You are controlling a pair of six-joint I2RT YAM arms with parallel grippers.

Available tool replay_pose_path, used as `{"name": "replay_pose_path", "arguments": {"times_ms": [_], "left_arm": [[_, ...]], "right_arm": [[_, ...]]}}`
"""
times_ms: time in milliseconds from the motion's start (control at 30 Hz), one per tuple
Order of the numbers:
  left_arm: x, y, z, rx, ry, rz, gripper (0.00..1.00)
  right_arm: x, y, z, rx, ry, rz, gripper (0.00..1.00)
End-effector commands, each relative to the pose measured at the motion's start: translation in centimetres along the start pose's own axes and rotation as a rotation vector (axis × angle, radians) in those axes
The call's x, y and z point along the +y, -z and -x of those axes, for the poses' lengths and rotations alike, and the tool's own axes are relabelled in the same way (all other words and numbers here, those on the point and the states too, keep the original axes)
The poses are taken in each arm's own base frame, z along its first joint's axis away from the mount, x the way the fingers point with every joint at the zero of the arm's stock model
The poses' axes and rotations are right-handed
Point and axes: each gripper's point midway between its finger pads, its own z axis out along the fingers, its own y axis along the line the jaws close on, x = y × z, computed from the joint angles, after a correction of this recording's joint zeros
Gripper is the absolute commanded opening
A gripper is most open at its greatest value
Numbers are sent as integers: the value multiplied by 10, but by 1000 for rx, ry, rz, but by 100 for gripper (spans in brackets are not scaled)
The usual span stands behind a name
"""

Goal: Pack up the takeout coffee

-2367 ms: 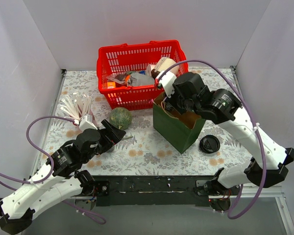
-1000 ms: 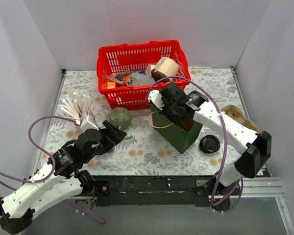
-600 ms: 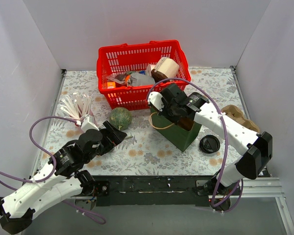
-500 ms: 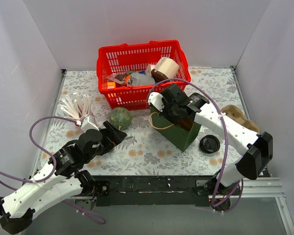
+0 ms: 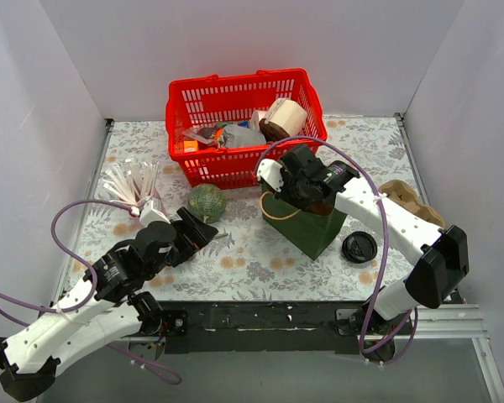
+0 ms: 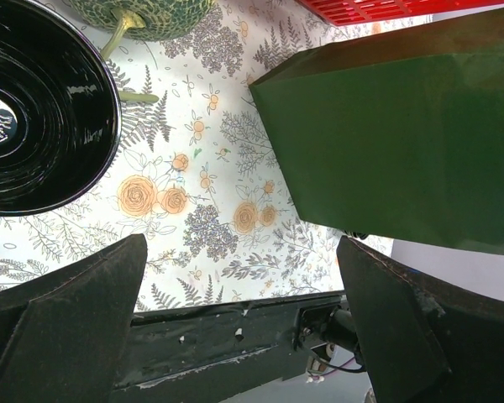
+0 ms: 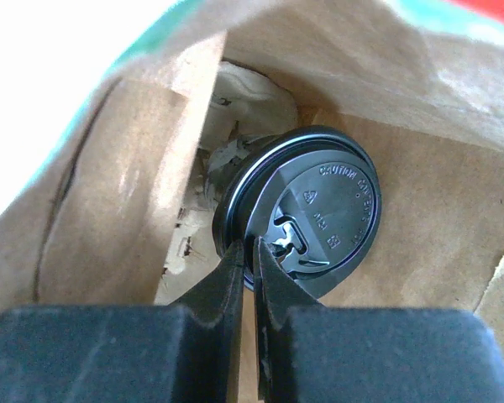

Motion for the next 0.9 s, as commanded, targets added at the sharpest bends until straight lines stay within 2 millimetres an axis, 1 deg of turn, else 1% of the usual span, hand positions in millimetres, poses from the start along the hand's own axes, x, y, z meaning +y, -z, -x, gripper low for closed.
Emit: {"name": "replay_pose_path", "arguments": {"times_ms": [0, 367, 400, 467, 500, 567, 733, 800, 867], "left_arm": [[0, -1, -1, 9, -12, 9, 98], [0, -1, -2, 13, -11, 9, 98], [-1, -1, -2, 13, -11, 6, 98], [-1, -2, -2, 15, -12, 8, 98], [0, -2, -3, 16, -10, 11, 98], [0, -2, -4, 19, -8, 16, 98], [1, -3, -4, 21, -8, 20, 98], [0, -3, -4, 21, -5, 17, 98], [0, -4, -5, 26, -4, 16, 98]], "right_arm": [[-2, -1, 2, -37, 22, 4, 1], [1, -4, 2, -40, 20, 18, 1], [2, -4, 2, -38, 20, 21, 6], [1, -5, 2, -36, 14, 20, 7], [1, -4, 2, -36, 12, 21, 10], [1, -3, 2, -37, 5, 17, 12], [0, -1, 3, -39, -7, 9, 23], [-1, 1, 3, -41, -8, 6, 26], [-2, 2, 3, -43, -10, 1, 27]]}}
